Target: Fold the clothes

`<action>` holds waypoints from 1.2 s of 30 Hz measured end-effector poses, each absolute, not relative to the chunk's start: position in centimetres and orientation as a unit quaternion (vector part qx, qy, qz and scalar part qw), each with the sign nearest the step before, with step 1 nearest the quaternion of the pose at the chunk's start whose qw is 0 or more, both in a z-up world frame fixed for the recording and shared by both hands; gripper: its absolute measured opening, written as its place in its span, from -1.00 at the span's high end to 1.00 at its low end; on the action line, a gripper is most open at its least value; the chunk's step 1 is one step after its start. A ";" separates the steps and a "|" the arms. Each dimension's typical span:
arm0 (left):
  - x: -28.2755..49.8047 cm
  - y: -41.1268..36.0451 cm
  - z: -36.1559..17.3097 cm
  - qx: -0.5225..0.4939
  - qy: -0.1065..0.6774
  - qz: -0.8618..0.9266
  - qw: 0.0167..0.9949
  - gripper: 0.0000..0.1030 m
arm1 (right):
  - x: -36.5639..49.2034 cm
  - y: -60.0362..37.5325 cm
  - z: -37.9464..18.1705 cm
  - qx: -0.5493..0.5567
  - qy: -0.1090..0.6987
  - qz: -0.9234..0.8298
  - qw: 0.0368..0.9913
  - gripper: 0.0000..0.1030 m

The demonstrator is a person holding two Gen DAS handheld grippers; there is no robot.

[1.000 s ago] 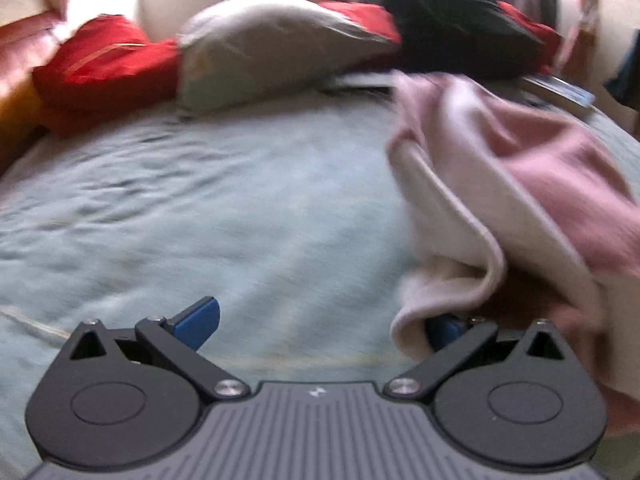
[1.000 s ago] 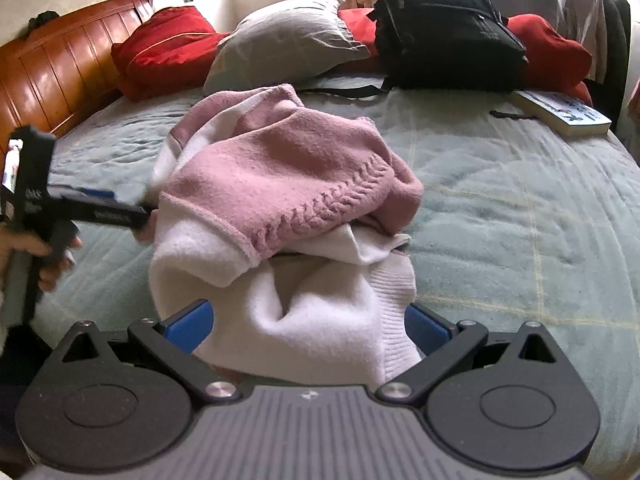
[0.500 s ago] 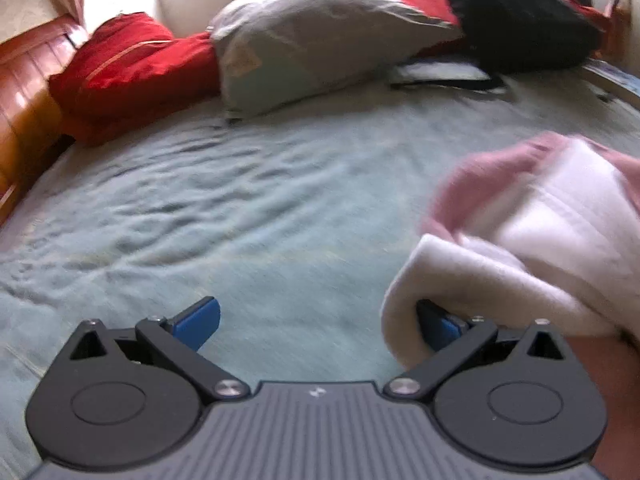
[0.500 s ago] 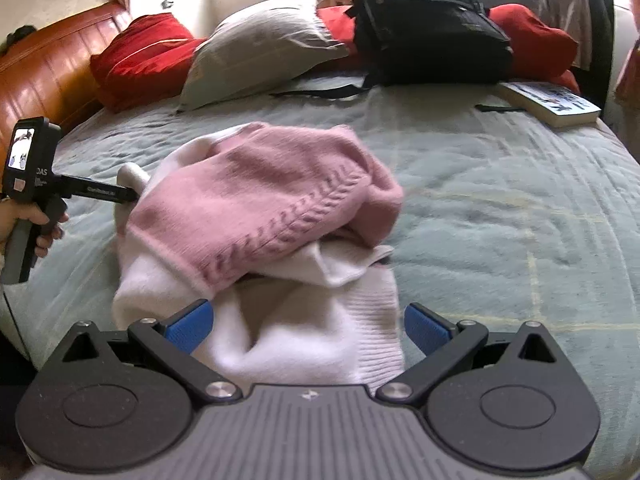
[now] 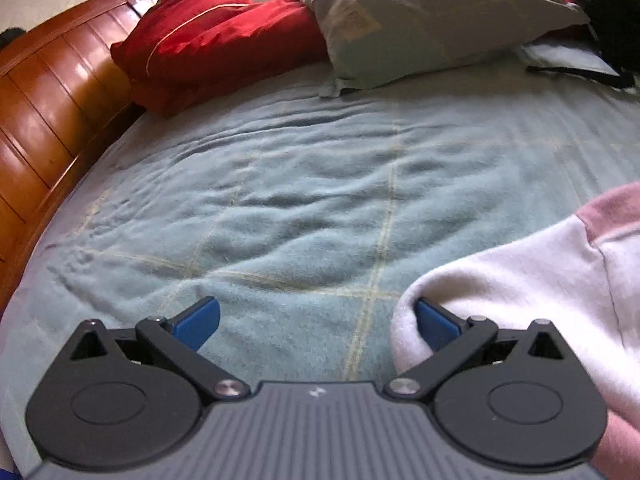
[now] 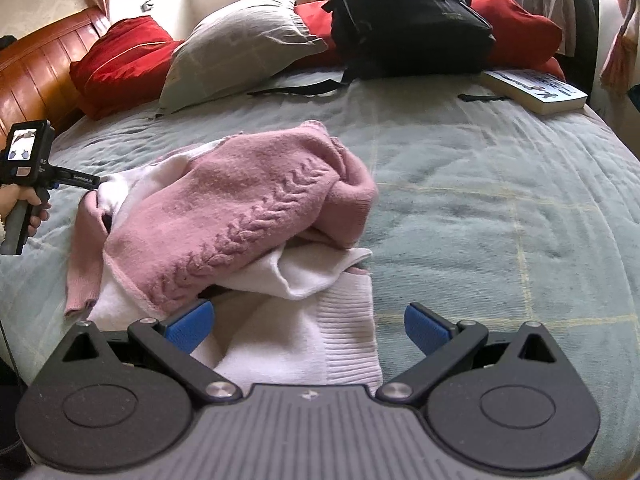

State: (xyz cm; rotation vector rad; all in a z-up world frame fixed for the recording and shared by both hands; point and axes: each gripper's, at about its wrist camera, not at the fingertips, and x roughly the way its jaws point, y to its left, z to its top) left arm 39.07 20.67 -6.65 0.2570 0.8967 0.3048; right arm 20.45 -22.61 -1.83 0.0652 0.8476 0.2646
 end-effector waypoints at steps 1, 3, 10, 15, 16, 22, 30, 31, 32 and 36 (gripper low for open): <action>38.7 20.6 -6.5 0.124 0.430 0.144 0.883 -0.99 | 20.4 -22.5 -1.8 0.031 0.410 0.130 0.902 -1.00; 38.5 20.6 -6.0 0.122 0.429 0.140 0.884 -0.99 | 20.2 -22.2 -1.6 0.030 0.407 0.135 0.903 -1.00; 35.9 20.3 -4.0 0.121 0.421 0.114 0.891 -0.99 | 19.2 -21.5 -1.4 0.029 0.408 0.146 0.901 -1.00; 33.4 19.2 -3.2 0.127 0.426 0.083 0.892 -0.99 | 18.5 -21.1 -1.2 0.032 0.407 0.153 0.900 -1.00; 32.8 18.8 -3.1 0.130 0.426 0.075 0.892 -0.99 | 18.3 -21.1 -1.2 0.032 0.407 0.154 0.900 -1.00; 29.3 16.5 -2.6 0.127 0.435 0.029 0.891 -0.99 | 17.3 -20.9 -1.1 0.034 0.409 0.160 0.898 -1.00; 24.4 11.6 -2.2 0.108 0.440 -0.068 0.889 -0.99 | 15.3 -19.4 -0.5 0.051 0.438 0.197 0.875 -1.00; 24.0 11.0 -2.3 0.104 0.440 -0.077 0.888 -0.99 | 15.0 -19.2 -0.4 0.048 0.436 0.201 0.876 -1.00; 23.6 10.4 -2.3 0.102 0.441 -0.085 0.888 -0.99 | 14.8 -18.9 -0.3 0.044 0.433 0.203 0.877 -1.00; 23.2 8.1 -2.9 0.105 0.436 -0.103 0.888 -0.99 | 14.3 -18.5 -0.3 0.040 0.434 0.206 0.876 -1.00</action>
